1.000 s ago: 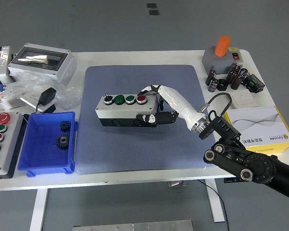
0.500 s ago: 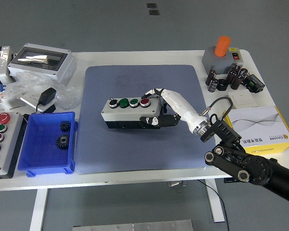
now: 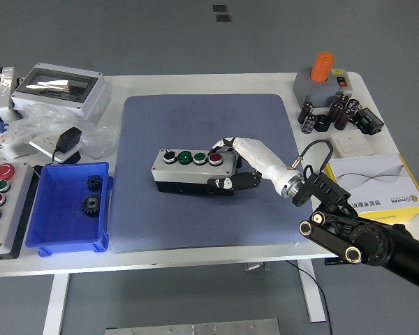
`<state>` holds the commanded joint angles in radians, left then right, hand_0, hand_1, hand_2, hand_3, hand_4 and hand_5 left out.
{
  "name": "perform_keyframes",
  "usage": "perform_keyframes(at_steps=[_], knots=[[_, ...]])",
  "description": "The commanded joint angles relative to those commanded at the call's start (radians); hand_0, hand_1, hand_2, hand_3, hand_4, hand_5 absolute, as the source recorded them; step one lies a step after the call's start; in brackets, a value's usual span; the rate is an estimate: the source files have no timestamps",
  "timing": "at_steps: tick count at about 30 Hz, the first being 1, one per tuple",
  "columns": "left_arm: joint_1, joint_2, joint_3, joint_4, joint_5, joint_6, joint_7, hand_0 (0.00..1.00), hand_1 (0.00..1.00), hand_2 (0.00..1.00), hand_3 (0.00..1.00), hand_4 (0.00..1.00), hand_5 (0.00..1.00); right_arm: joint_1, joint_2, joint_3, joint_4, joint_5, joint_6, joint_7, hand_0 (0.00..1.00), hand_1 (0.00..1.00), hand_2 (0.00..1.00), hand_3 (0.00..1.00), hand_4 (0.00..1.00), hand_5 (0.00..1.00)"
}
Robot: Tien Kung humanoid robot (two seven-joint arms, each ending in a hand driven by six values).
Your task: Pick up the button,place it on the desk,press the button,press the button
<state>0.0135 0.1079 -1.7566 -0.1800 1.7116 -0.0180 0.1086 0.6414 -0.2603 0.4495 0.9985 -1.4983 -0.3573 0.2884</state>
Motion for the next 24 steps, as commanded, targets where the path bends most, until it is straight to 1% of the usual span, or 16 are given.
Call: perform_keyframes(at_steps=[4, 5, 11, 12, 17, 18, 23, 24], knots=[[0.000, 0.000, 0.001, 0.000, -0.001, 0.000, 0.000, 0.730, 0.733, 0.636, 0.700, 0.643, 0.189, 0.001, -0.003, 0.000, 0.003, -0.004, 0.007, 0.001, 0.613, 0.667, 0.630, 0.528, 0.451, 0.002], [0.000, 0.000, 0.002, 0.000, -0.002, 0.000, 0.000, 0.730, 0.733, 0.636, 0.699, 0.644, 0.189, 0.001, -0.003, 0.000, 0.003, -0.005, 0.009, 0.000, 0.706, 0.723, 0.739, 0.689, 0.518, 0.028], [0.000, 0.000, 0.003, 0.000, -0.002, -0.001, 0.000, 0.730, 0.733, 0.636, 0.699, 0.644, 0.189, -0.001, -0.006, -0.005, 0.003, -0.014, 0.015, -0.008, 0.706, 0.723, 0.739, 0.689, 0.518, 0.028], [0.001, 0.000, 0.004, 0.000, -0.003, -0.001, 0.000, 0.730, 0.733, 0.636, 0.696, 0.642, 0.189, -0.001, -0.006, -0.006, 0.004, -0.017, 0.016, -0.011, 0.724, 0.739, 0.771, 0.753, 0.615, 0.031], [0.001, 0.001, 0.003, 0.000, 0.000, -0.003, 0.000, 0.730, 0.733, 0.636, 0.696, 0.642, 0.189, -0.001, -0.008, -0.006, 0.005, -0.029, 0.022, -0.021, 0.724, 0.739, 0.771, 0.753, 0.615, 0.031], [0.001, 0.001, 0.003, 0.000, 0.000, -0.003, -0.001, 0.730, 0.733, 0.636, 0.696, 0.643, 0.187, 0.000, -0.008, -0.005, 0.005, -0.034, 0.024, -0.025, 0.732, 0.747, 0.780, 0.792, 0.637, 0.024], [0.000, 0.001, 0.002, 0.000, 0.001, -0.005, -0.001, 0.730, 0.733, 0.636, 0.696, 0.643, 0.187, 0.001, -0.010, -0.004, 0.002, -0.066, 0.031, -0.044, 0.732, 0.747, 0.780, 0.792, 0.637, 0.024], [0.000, 0.002, 0.003, 0.000, 0.001, -0.005, -0.002, 0.730, 0.733, 0.635, 0.693, 0.640, 0.186, 0.002, -0.010, -0.003, 0.001, -0.074, 0.032, -0.047, 0.746, 0.761, 0.811, 0.850, 0.661, 0.035]])
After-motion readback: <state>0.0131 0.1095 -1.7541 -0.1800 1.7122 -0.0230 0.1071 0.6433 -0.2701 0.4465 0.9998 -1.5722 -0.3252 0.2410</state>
